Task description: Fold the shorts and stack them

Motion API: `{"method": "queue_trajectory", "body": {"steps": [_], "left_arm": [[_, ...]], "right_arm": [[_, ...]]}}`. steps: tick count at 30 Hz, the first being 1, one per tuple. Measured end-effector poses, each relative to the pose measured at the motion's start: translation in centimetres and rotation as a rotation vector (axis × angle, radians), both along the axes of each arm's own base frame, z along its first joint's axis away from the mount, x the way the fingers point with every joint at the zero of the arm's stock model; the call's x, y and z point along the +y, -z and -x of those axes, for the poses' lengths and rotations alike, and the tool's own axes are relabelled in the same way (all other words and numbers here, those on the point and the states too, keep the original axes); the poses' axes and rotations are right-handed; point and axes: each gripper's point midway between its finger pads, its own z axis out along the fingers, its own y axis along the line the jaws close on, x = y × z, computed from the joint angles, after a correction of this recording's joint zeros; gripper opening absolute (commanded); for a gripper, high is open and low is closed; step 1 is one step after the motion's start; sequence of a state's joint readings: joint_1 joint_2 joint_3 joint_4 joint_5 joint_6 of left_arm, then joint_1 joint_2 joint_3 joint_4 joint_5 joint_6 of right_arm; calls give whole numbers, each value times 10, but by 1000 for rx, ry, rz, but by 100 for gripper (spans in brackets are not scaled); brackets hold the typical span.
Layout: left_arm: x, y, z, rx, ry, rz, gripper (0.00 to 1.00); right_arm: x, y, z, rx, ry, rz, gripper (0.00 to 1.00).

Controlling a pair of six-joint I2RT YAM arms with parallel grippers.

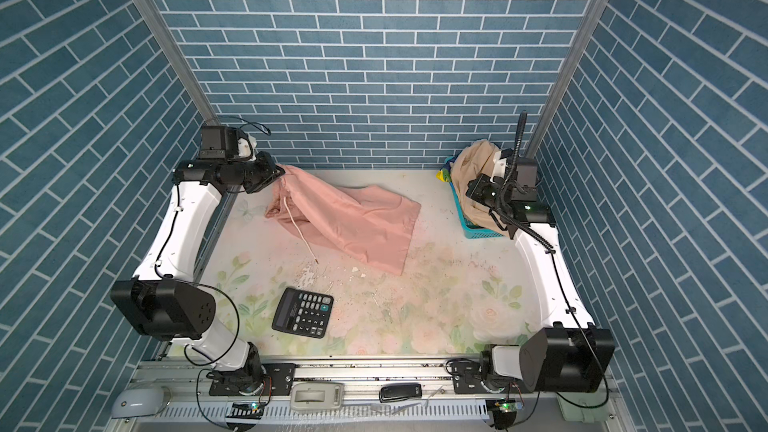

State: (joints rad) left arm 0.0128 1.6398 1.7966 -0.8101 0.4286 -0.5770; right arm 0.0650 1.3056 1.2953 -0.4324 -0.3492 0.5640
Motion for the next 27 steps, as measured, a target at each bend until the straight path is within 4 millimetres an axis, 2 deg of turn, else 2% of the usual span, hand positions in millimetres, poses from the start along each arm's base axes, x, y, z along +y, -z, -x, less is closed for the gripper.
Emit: {"method": "queue_trajectory", "body": {"steps": [2, 6, 8, 12, 18, 22, 24, 27], "left_arm": [[-3, 5, 1, 15, 4, 16, 0], [-5, 31, 5, 81, 6, 39, 0], [-6, 40, 7, 106, 5, 47, 0], [-7, 44, 7, 111, 9, 52, 0], [-7, 44, 6, 108, 11, 53, 0], [-7, 46, 7, 112, 11, 53, 0], [-8, 47, 7, 113, 11, 54, 0], [-8, 51, 8, 120, 12, 54, 0]], "right_arm": [[14, 23, 11, 51, -30, -5, 21], [56, 104, 46, 238, -139, 19, 44], [69, 139, 66, 324, -182, 37, 54], [84, 185, 94, 428, -230, 72, 69], [107, 231, 110, 504, -277, 110, 74], [129, 250, 117, 528, -319, 131, 74], [141, 258, 122, 537, -349, 146, 72], [155, 270, 127, 553, -377, 164, 59]]}}
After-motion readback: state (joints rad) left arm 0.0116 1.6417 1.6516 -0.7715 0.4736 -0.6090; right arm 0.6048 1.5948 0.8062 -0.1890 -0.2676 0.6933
